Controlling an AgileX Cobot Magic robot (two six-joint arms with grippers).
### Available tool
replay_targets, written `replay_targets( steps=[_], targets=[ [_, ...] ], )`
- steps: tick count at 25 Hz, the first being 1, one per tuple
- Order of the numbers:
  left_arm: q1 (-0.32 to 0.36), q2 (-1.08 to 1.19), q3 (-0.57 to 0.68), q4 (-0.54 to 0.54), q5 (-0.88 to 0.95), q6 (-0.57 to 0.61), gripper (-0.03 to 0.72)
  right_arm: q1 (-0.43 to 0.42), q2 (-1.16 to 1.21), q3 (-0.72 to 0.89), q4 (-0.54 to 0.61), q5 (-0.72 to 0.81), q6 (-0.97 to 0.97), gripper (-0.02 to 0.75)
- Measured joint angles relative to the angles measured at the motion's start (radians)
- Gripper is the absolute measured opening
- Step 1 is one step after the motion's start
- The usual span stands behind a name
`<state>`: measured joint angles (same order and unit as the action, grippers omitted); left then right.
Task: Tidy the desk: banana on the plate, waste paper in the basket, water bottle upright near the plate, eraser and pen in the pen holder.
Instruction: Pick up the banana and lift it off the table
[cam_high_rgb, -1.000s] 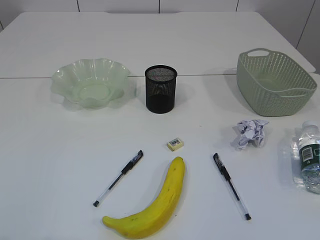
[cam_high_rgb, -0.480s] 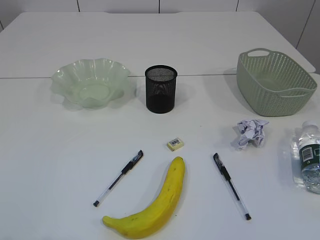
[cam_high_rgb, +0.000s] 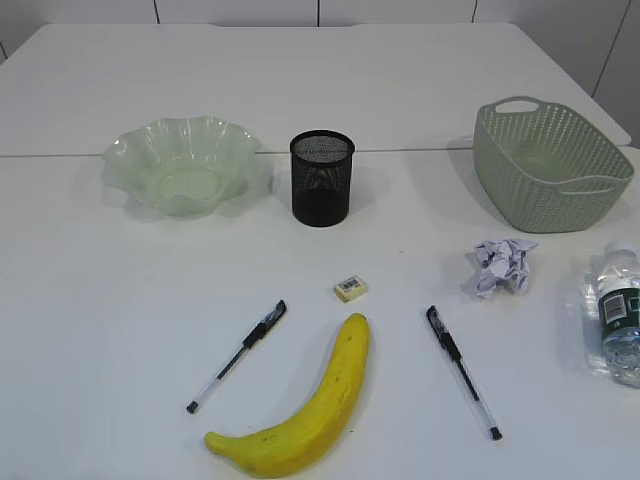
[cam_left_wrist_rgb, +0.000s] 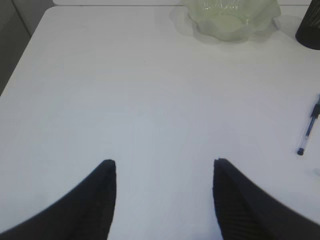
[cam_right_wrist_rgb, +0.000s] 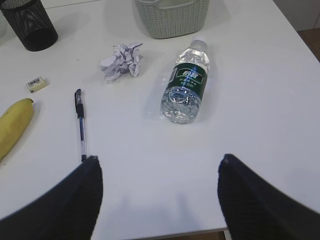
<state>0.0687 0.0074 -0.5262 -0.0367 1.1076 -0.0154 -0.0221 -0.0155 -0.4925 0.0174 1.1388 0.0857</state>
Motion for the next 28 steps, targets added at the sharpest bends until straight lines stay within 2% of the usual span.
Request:
replay_targets(
  steps=[3,11,13,18,23,28],
  targets=[
    [0.000,0.000,0.000,-0.003,0.000,0.000,0.434,0.000,0.000,0.000,0.000,0.000,0.000,0.533],
    [0.000,0.010,-0.041,-0.129,-0.028,0.000,0.434,0.000,0.000,0.000,0.000,0.000,0.000,0.533],
    [0.000,0.033,-0.074,-0.155,-0.030,0.015,0.434,0.000,0.000,0.000,0.000,0.000,0.000,0.533],
    [0.000,0.167,-0.192,-0.222,-0.076,0.143,0.434,0.000,0.000,0.000,0.000,0.000,0.000,0.533],
    [0.000,0.341,-0.340,-0.282,-0.106,0.185,0.434,0.000,0.000,0.000,0.000,0.000,0.000,0.533],
    [0.000,0.507,-0.467,-0.362,-0.104,0.274,0.434,0.000,0.000,0.000,0.000,0.000,0.000,0.533]
  ],
)
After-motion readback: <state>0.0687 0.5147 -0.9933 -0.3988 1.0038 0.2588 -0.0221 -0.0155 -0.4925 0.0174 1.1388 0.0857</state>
